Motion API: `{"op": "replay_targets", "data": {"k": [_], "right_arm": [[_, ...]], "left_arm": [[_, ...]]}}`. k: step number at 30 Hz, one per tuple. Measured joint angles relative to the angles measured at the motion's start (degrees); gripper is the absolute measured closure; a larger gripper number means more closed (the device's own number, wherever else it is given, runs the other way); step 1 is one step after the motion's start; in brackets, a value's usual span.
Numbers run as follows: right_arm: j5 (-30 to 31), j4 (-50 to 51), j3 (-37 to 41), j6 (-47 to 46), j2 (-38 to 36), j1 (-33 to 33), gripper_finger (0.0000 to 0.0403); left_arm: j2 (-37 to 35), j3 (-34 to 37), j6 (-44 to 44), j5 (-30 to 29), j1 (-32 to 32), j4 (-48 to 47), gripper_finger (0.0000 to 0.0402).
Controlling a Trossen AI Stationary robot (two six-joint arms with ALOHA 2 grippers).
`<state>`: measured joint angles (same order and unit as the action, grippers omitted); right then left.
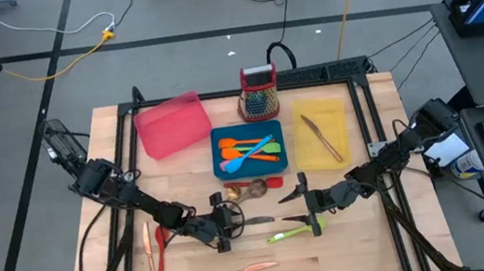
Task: Pick & Place Kitchen Items
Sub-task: Put the black table knife into the yellow bin
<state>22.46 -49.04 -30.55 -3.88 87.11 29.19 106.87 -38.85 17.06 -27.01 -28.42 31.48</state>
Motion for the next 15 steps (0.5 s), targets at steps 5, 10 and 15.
{"op": "replay_targets", "data": {"k": [5,10,15], "right_arm": [[0.0,0.0,0.0,0.0,0.0,0.0,0.0181],[0.0,0.0,0.0,0.0,0.0,0.0,0.0181],[0.0,0.0,0.0,0.2,0.0,0.0,0.0181]], "left_arm": [[0.0,0.0,0.0,0.0,0.0,-2.2,0.0241],[-0.1,0.0,2.4,1.3,-0.6,-3.1,0.0241],[-0.1,0.0,0.0,-0.6,-2.0,-1.6,0.0241]]}}
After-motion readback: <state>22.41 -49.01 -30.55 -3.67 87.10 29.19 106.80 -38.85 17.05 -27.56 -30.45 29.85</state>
